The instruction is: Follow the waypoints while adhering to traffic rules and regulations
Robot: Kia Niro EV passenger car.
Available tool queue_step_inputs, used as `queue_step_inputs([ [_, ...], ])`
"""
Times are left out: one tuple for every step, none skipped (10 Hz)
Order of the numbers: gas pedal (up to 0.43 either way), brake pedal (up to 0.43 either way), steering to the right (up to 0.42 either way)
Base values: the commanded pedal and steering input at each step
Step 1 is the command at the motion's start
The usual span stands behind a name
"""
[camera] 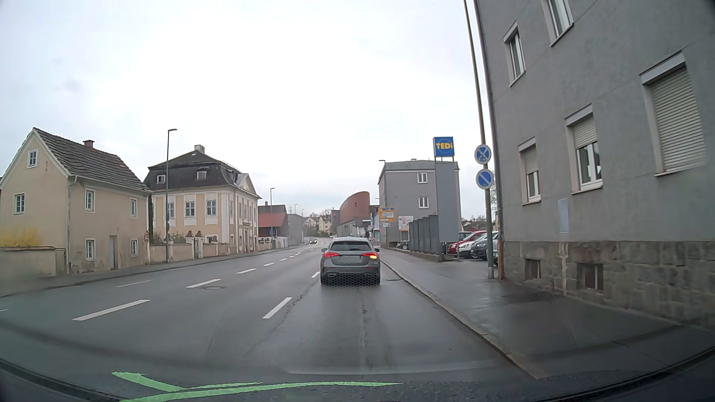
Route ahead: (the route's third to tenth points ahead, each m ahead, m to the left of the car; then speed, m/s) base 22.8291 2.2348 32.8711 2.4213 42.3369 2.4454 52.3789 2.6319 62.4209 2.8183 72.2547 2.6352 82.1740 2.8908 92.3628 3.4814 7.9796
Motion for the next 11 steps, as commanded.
queue_step_inputs([
  [0.0,0.073,0.0],
  [0.0,0.061,0.0],
  [0.0,0.043,0.0],
  [0.0,0.006,0.0],
  [0.0,0.006,-0.001],
  [0.0,0.0,-0.004],
  [0.0,0.0,-0.005],
  [0.0,0.0,-0.005],
  [0.0,0.0,-0.006],
  [0.0,0.0,-0.006],
  [0.0,0.0,-0.006],
])
